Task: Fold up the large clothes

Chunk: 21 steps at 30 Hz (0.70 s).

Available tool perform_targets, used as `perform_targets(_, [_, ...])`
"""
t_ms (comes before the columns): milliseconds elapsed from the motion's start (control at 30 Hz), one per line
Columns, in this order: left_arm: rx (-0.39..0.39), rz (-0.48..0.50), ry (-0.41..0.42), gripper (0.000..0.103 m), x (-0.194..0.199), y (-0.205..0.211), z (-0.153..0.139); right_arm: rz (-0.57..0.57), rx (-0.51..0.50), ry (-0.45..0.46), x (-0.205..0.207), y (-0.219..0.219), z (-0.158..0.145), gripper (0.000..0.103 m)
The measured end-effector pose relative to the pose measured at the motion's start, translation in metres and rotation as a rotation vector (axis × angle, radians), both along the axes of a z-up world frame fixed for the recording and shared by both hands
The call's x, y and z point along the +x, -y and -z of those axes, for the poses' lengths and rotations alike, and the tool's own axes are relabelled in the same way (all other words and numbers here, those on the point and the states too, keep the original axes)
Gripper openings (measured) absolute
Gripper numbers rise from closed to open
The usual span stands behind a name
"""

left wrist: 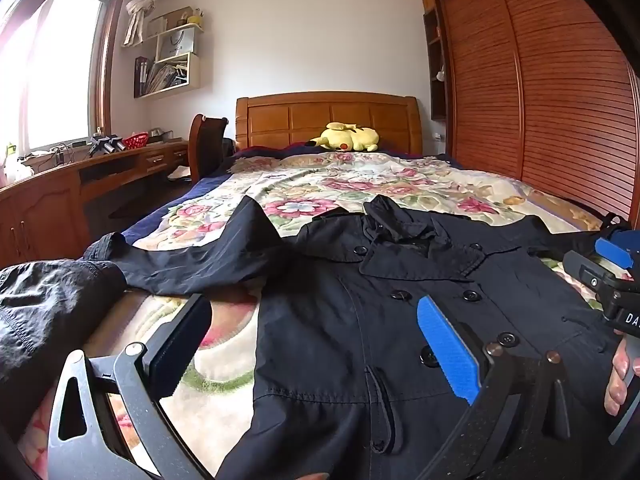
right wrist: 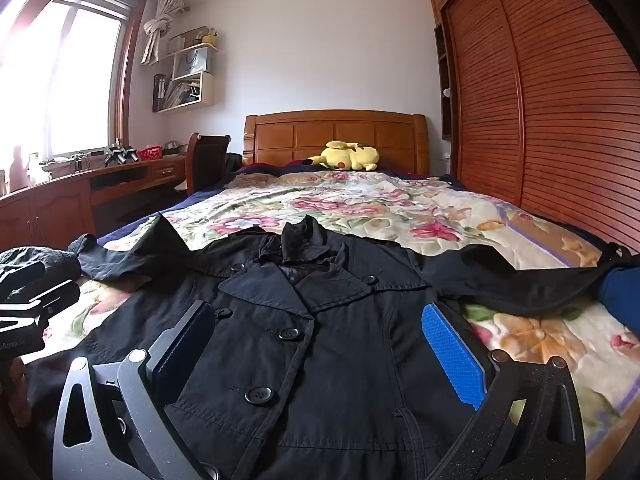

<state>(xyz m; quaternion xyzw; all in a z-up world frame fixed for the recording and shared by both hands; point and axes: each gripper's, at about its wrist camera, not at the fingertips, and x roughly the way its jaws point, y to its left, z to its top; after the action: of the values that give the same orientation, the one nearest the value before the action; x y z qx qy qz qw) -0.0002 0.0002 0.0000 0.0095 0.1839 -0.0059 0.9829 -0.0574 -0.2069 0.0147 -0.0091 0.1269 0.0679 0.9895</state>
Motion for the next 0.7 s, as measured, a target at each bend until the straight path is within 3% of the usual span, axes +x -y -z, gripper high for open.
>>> perform_targets(700, [-0.004,-0.002,0.020,0.103,-0.0045,0.0013,-0.0039,-0.001,0.000,0.001,-0.0005,0.0008,0.0000,0.103])
